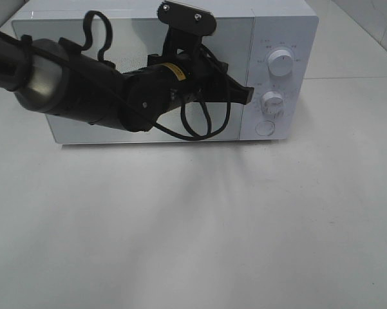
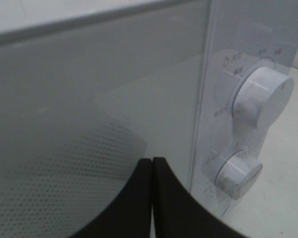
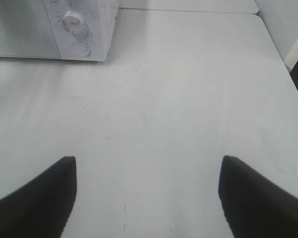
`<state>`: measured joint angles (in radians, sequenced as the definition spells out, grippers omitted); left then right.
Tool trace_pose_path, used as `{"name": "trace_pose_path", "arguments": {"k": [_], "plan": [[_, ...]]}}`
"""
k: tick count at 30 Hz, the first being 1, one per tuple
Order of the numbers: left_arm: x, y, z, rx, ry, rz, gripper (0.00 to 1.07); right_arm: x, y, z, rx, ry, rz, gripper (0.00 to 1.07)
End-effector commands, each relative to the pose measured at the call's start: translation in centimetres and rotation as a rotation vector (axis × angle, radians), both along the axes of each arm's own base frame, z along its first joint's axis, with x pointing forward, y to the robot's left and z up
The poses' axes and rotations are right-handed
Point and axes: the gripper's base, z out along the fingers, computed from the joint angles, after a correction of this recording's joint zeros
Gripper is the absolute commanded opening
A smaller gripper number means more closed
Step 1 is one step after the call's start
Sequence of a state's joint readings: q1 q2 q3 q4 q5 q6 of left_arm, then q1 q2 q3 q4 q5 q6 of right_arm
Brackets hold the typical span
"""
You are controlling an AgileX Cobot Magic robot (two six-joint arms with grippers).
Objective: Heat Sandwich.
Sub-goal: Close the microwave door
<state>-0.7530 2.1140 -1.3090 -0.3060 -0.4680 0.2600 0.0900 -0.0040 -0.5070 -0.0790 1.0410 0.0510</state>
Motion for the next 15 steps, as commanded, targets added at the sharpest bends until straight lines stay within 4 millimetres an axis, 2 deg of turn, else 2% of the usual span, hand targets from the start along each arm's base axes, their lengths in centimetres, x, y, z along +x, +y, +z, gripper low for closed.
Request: {"name": "trace_pose_path", "arguments": {"k": [1,15], "plan": [[2.62,1.34,1.0,-0.103,-0.025,0.125,0.0,-0.37,-0.03,-0.02,-0.004,-0.031,-0.005,0.76],[2.17,1.57,1.66,-0.077,-0.032,0.105,0.0,-0.37,-0.03,-0.02,-0.004,-0.031,-0.005,0.76]]}}
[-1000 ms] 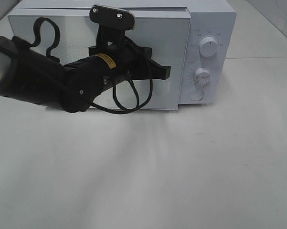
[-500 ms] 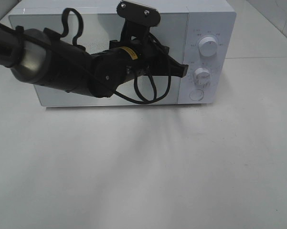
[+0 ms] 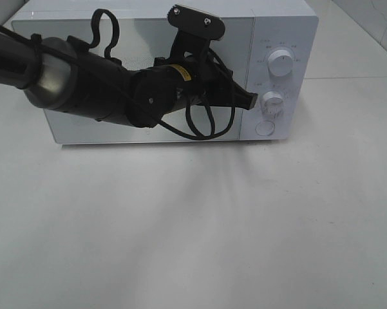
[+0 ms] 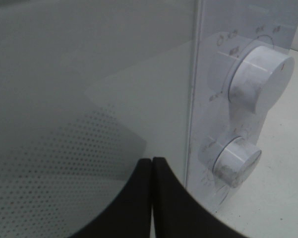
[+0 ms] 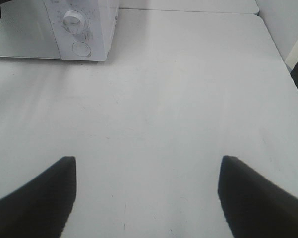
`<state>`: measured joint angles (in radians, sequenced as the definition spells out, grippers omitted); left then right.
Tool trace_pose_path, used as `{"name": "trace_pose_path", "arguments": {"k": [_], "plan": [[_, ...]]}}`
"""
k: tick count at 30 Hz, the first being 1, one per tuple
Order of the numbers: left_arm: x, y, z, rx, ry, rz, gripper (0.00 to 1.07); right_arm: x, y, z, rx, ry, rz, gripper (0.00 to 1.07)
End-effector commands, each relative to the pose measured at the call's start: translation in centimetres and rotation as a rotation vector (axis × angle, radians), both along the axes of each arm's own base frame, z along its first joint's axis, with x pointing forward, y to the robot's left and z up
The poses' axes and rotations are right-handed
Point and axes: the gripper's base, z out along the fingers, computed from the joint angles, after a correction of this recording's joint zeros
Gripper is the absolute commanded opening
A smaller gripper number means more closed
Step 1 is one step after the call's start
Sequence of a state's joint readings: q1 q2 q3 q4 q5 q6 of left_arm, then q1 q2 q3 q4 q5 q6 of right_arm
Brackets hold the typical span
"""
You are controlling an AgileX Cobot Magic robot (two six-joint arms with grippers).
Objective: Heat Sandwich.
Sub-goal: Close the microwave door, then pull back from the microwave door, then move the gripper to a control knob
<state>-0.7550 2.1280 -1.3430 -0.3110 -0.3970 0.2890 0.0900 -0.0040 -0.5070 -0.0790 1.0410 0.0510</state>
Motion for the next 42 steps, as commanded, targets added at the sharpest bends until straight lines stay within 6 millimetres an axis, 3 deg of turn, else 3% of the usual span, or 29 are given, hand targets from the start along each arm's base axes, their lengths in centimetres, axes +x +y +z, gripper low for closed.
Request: {"name": "trace_pose_path", "arguments": {"k": [1,16,26,29,31,32,33,34,35,36,37,39,42], "plan": [[1.8,2.2,2.0,-0.115,-0.06,0.128,0.0,-0.4,0.0,0.0,-0.004,-0.031,-0.005,0.76],[-4.8,2.4,2.3,-0.077,-0.042,0.039,0.0,-0.4,0.0,0.0,-0.004,-0.031,-0.005,0.76],[-8.4,4.3,2.9,-0.021,0.062,-0.011,0.02,-0.4,0.0,0.0,-0.004,-0.031,-0.005,0.76],[-9.4,5.0,3.1,0.007,0.128,-0.028,0.12,-0.4,0.0,0.0,-0.004,-0.031,-0.005,0.76],[-10.4,5.7,3.4,0.033,0.184,-0.049,0.35,-0.4,0.0,0.0,-0.004,-0.031,-0.005,0.76],[-10.4,5.7,3.4,0.033,0.184,-0.049,0.35,-0.4,0.0,0.0,-0.004,-0.031,-0.005,0.76],[-10.6,5.8,3.5,0.043,0.209,-0.057,0.43,-0.4,0.0,0.0,-0.004,-0.031,-0.005,0.76],[-11.1,6.1,3.9,0.051,0.252,-0.067,0.55,-0.4,0.0,0.0,-0.004,-0.031,-0.005,0.76],[-11.3,6.2,3.9,0.058,0.278,-0.071,0.78,-0.4,0.0,0.0,-0.004,-0.031,-0.005,0.76],[-11.6,6.3,4.1,0.064,0.304,-0.078,0.9,-0.4,0.0,0.0,-0.004,-0.031,-0.005,0.76],[-11.6,6.3,4.1,0.064,0.304,-0.078,0.9,-0.4,0.0,0.0,-0.004,-0.031,-0.005,0.76],[-12.1,6.9,4.6,0.088,0.358,-0.098,1.05,-0.4,0.0,0.0,-0.004,-0.031,-0.005,0.76],[-12.5,7.2,5.1,0.103,0.381,-0.114,1.04,-0.4,0.0,0.0,-0.004,-0.031,-0.005,0.76]]}}
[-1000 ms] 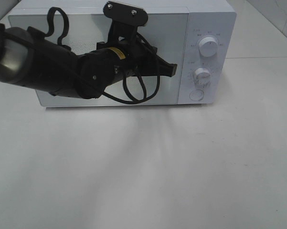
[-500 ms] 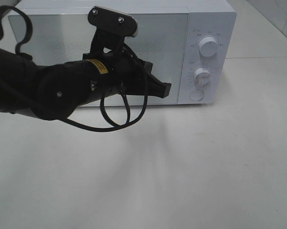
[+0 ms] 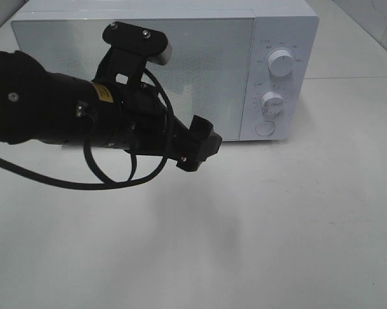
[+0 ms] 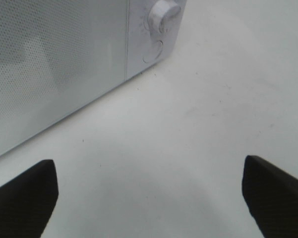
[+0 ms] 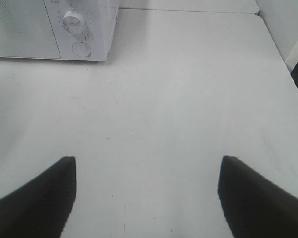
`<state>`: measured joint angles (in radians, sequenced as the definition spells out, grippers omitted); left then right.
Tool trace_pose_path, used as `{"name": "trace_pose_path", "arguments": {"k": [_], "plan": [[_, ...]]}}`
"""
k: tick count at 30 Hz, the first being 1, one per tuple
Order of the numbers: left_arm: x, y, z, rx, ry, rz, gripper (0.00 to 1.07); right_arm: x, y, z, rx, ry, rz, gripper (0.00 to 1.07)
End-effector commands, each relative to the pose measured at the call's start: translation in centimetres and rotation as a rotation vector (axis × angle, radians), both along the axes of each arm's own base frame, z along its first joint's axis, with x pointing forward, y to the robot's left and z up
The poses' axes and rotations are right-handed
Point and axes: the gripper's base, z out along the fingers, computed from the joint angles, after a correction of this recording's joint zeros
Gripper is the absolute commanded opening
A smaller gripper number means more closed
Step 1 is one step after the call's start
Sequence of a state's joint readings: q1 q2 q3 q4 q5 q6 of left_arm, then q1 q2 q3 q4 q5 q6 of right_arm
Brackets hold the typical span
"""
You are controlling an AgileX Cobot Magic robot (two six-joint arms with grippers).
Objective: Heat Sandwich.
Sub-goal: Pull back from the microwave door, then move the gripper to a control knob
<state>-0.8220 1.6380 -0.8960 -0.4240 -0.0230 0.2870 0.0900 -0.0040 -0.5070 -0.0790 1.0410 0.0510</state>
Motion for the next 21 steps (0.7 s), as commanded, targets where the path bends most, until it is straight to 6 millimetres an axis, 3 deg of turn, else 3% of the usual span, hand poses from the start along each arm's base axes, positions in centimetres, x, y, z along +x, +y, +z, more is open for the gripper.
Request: {"name": "trace_pose_path", "arguments": {"k": [1,5,9,12,14,17,18,21], "plan": [[-1.2,0.9,1.4,0.028,0.051,-0.046,1.04,-0.4,0.0,0.0,-0.004,-0.031,-0.005,0.76],[-2.1,1.5,2.2,0.089,0.061,-0.109,1.04,-0.4,0.0,0.0,-0.004,-0.031,-0.005,0.76],[-2.5,3.3,2.7,0.12,0.176,-0.077,1.04,-0.4,0.0,0.0,-0.004,-0.031,-0.005,0.76],[-1.6,6.3,2.9,0.158,0.292,0.006,1.04,-0.4,0.0,0.0,-0.004,-0.031,-0.005,0.76],[-1.4,7.0,3.1,0.16,0.307,0.025,1.04,-0.4,0.0,0.0,-0.004,-0.031,-0.005,0.76],[-0.6,10.5,4.4,0.15,0.336,0.123,1.04,-0.4,0.0,0.0,-0.004,-0.031,-0.005,0.76],[-0.6,10.5,4.4,0.15,0.336,0.123,1.04,-0.4,0.0,0.0,-0.004,-0.031,-0.005,0.76],[-0.3,14.3,5.4,0.14,0.337,0.241,1.04,-0.4,0.0,0.0,-0.004,-0.031,-0.005,0.76]]}}
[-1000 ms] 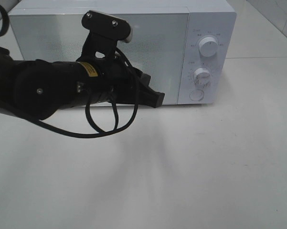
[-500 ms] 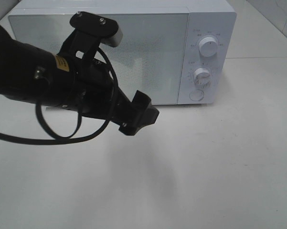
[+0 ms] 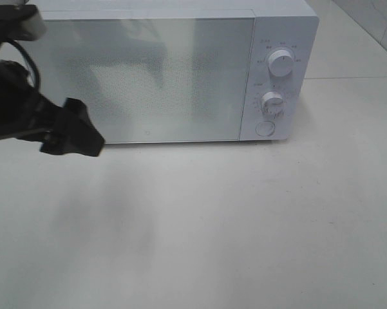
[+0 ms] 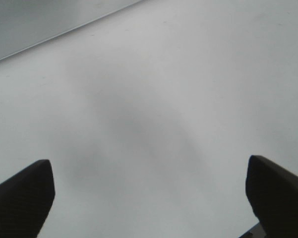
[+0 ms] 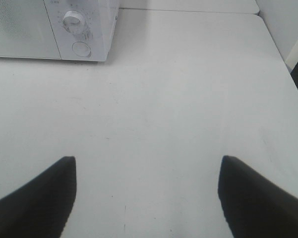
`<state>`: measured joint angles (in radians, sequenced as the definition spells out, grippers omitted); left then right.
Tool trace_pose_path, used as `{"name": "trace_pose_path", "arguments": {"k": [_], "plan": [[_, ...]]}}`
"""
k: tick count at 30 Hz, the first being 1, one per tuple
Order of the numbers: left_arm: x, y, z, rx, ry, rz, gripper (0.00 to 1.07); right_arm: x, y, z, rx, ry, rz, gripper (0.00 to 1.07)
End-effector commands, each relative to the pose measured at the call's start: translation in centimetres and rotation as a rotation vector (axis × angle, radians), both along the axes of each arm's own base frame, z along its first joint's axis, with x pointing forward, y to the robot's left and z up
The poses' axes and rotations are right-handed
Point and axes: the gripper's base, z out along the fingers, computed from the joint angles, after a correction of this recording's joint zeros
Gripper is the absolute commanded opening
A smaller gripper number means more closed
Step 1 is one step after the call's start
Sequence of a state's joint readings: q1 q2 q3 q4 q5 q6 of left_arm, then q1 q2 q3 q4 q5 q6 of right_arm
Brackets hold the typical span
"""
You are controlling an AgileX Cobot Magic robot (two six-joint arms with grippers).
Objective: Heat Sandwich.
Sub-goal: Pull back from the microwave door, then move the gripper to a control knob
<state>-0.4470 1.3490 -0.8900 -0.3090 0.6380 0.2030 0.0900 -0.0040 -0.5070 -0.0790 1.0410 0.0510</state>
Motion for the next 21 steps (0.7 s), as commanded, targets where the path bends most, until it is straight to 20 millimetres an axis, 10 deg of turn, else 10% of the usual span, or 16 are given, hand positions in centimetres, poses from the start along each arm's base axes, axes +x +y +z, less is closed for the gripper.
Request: {"name": "trace_pose_path", "arguments": {"k": [1,13,21], "plan": [[-0.3,3.3,0.7,0.014,0.01,0.1,1.04,-0.4,0.0,0.0,-0.004,-0.031,-0.005,0.76],[-4.4,12.2,2.2,0.048,-0.016,0.427,1.04,-0.4,0.0,0.0,-0.004,-0.031,-0.005,0.76],[-9.7,12.8,2.8,0.053,-0.065,0.479,1.04,-0.4,0.0,0.0,-0.004,-0.031,-0.005,0.76]]}}
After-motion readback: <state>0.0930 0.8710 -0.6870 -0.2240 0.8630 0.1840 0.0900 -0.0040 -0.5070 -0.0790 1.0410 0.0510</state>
